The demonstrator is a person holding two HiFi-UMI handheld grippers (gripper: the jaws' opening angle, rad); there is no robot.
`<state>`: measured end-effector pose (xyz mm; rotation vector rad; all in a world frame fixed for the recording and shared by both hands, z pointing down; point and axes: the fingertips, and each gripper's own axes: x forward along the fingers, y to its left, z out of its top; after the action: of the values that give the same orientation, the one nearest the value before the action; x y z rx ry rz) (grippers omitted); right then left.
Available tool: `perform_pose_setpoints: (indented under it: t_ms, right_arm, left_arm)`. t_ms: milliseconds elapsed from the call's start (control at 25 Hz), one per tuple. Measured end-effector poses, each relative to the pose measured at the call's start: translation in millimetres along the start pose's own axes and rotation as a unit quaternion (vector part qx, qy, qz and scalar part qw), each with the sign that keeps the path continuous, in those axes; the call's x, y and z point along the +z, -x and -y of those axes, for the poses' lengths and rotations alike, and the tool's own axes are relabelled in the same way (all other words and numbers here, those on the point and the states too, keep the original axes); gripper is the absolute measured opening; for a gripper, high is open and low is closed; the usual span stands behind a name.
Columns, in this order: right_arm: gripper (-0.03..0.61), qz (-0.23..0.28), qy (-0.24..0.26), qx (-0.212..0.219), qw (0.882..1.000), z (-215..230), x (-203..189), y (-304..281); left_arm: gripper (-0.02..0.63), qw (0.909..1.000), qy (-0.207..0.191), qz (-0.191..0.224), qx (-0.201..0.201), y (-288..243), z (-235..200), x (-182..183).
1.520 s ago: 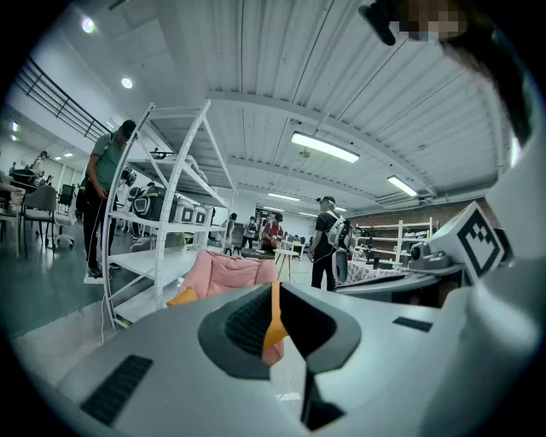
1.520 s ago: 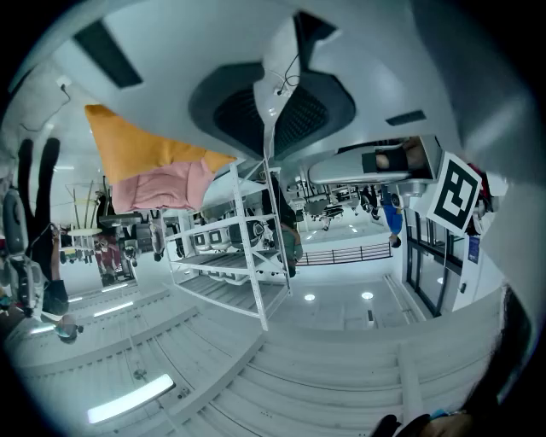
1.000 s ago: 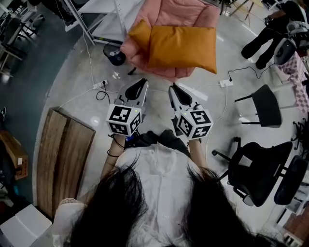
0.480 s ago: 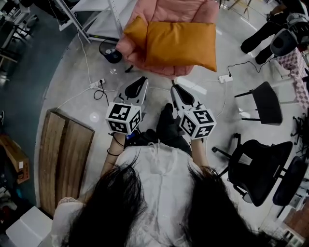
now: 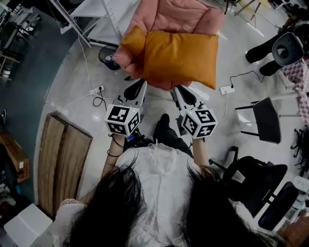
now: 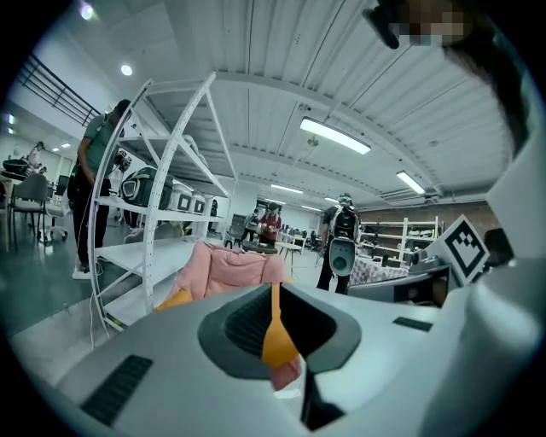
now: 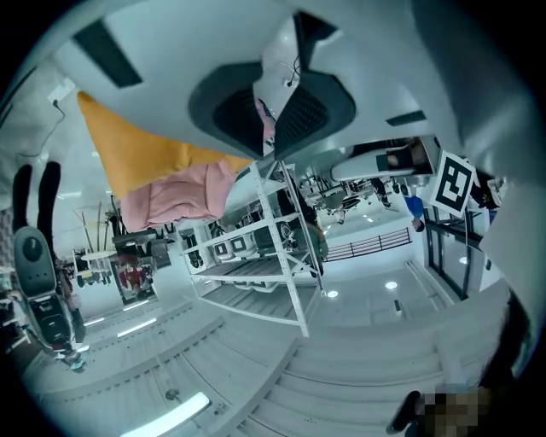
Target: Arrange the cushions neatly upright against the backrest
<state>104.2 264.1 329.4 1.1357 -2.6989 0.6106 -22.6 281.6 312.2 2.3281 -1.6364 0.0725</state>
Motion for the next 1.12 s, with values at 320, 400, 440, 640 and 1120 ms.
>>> perform_pose_setpoints:
  t_ms: [320, 400, 440, 640, 1120]
  right_arm:
    - [0.054, -0.001, 0.004, 0.028, 1.0, 60.0, 35.5, -31.5]
    - [0.054, -0.004, 0.004, 0.034, 0.999, 69.8, 40.5, -37.5]
    - [0.054, -0.005, 0.004, 0.036, 0.999, 74.1, 41.9, -39.9]
    - [0.054, -0.005, 0.004, 0.043, 0.999, 92.3, 48.5, -49.3]
    - [0.054, -0.017, -0.006, 0.038, 0.999, 112.3, 43.2, -49.5]
  left_arm:
    - [0.038, 0.9998, -0.013, -0.007, 0.017, -69.8, 12.5, 14.2]
    - [0.038, 0.9996, -0.018, -0.01, 0.021, -82.1, 14.6, 16.5]
    - [0.038, 0.9994, -0.021, -0.013, 0.023, -87.1, 15.3, 16.8]
    - [0.038, 0.9981, -0.043, -0.018, 0.04, -104.1, 8.4, 20.8]
    - [0.038, 0.9967, -0.017, -0.01, 0.079, -109.7, -18.2, 28.9]
